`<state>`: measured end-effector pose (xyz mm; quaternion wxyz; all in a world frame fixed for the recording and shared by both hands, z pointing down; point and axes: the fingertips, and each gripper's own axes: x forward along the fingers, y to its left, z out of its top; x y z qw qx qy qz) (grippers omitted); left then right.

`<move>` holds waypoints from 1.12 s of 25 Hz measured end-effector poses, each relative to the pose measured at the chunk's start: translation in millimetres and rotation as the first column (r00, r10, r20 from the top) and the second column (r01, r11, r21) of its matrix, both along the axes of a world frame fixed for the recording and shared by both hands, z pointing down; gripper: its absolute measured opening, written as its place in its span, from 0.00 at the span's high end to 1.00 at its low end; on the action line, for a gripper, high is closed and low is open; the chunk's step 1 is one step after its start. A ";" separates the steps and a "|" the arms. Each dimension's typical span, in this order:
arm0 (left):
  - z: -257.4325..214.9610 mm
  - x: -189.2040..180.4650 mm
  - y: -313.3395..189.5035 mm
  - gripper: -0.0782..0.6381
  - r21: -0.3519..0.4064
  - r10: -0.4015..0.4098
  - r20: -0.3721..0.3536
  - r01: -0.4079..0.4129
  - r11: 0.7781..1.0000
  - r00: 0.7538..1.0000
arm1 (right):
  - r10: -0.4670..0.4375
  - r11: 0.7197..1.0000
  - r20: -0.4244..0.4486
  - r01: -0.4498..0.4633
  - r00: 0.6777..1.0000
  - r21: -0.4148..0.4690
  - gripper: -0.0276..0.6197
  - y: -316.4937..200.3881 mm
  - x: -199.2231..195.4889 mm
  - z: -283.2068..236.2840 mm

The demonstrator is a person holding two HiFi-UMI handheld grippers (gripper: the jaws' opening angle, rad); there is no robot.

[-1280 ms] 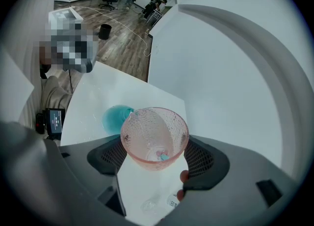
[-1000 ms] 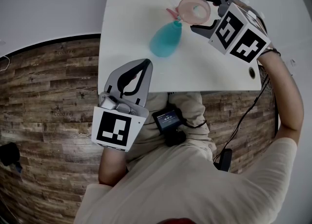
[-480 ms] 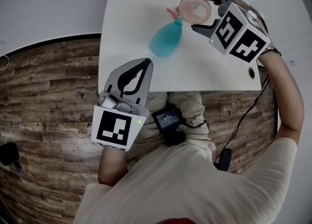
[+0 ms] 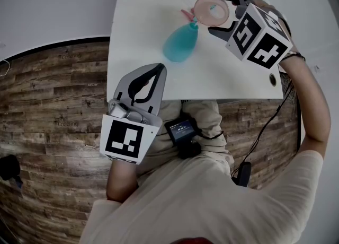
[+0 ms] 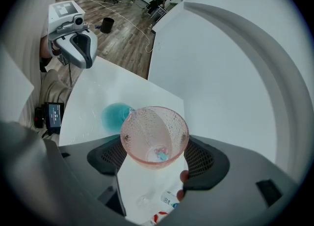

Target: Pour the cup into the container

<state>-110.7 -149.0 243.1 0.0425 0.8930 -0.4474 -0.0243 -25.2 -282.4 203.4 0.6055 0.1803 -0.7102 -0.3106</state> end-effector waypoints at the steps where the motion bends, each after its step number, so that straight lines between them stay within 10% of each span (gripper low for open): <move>1: 0.1 -0.1 0.0 0.88 0.000 0.000 0.000 0.000 1.000 1.000 | -0.001 1.000 -0.002 0.001 1.000 0.001 0.38 0.1 -0.2 0.0; 28: -2.3 -1.9 1.3 0.88 0.006 -0.001 -0.002 0.001 1.000 1.000 | -0.013 0.999 -0.056 0.016 0.998 0.047 0.38 -2.5 -1.0 3.0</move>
